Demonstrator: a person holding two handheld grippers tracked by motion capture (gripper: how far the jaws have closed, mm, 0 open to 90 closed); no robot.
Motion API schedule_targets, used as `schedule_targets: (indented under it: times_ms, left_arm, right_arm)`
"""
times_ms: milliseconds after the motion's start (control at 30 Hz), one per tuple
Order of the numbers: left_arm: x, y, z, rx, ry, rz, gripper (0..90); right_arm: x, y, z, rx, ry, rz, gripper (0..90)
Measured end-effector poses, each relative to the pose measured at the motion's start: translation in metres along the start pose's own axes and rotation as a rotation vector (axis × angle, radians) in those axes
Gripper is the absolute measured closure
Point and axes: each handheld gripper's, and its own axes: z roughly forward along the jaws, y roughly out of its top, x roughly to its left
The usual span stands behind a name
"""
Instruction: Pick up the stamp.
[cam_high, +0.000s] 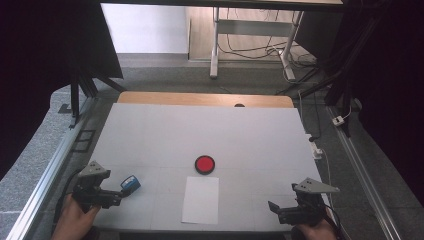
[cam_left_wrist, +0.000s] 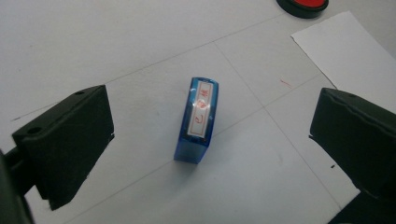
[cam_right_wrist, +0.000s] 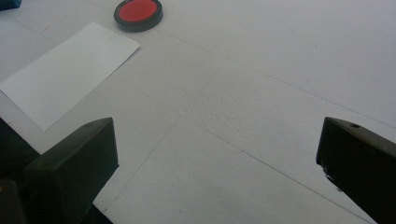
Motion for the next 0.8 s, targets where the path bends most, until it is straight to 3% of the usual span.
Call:
schedule_targets:
  times_ms: [267,433,533,700,800]
  left_arm:
    - [0.007,0.007,0.009,0.014,-0.001,0.006,0.1]
    - [0.013,0.013,0.017,0.046,-0.007,0.047,0.0]
    - [0.014,0.015,0.020,0.053,-0.010,0.059,0.0]
    - [0.019,0.016,0.026,0.065,0.020,0.069,0.0]
    - [0.022,0.015,0.027,0.080,0.010,0.069,0.0]
  right_arm:
    - [0.000,0.000,0.001,0.001,0.004,0.000,0.0]
    - [0.000,0.000,0.001,0.003,0.005,0.000,0.0]
    - [0.000,0.000,0.001,0.003,0.005,0.000,0.0]
    - [0.000,0.000,0.001,0.002,0.008,0.002,0.0]
    - [0.000,0.000,0.001,0.003,0.008,0.001,0.0]
